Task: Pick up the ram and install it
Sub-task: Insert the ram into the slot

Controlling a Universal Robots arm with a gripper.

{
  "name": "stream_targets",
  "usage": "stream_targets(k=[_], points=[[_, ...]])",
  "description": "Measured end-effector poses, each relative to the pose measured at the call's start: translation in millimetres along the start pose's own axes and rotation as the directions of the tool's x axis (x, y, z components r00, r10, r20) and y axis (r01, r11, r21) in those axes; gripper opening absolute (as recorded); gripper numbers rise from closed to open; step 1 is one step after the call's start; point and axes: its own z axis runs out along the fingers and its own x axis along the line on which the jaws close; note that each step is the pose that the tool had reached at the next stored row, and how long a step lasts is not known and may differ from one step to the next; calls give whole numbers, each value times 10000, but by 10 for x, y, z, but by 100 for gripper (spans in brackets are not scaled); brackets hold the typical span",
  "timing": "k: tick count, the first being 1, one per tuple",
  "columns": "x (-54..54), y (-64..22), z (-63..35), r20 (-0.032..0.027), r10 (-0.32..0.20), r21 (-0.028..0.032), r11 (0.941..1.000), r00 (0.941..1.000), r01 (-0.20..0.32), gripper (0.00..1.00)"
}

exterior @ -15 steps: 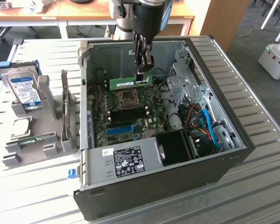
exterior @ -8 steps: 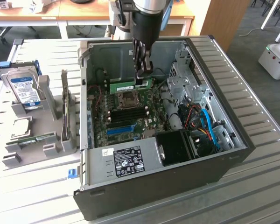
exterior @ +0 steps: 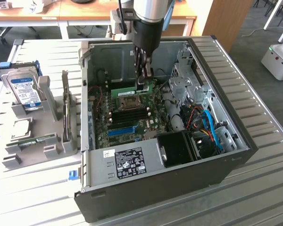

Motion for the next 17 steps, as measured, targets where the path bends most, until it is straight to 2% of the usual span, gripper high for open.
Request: stream_targets(k=[17], points=[[2, -10, 301, 0, 0, 0, 10000, 10000, 0, 12]])
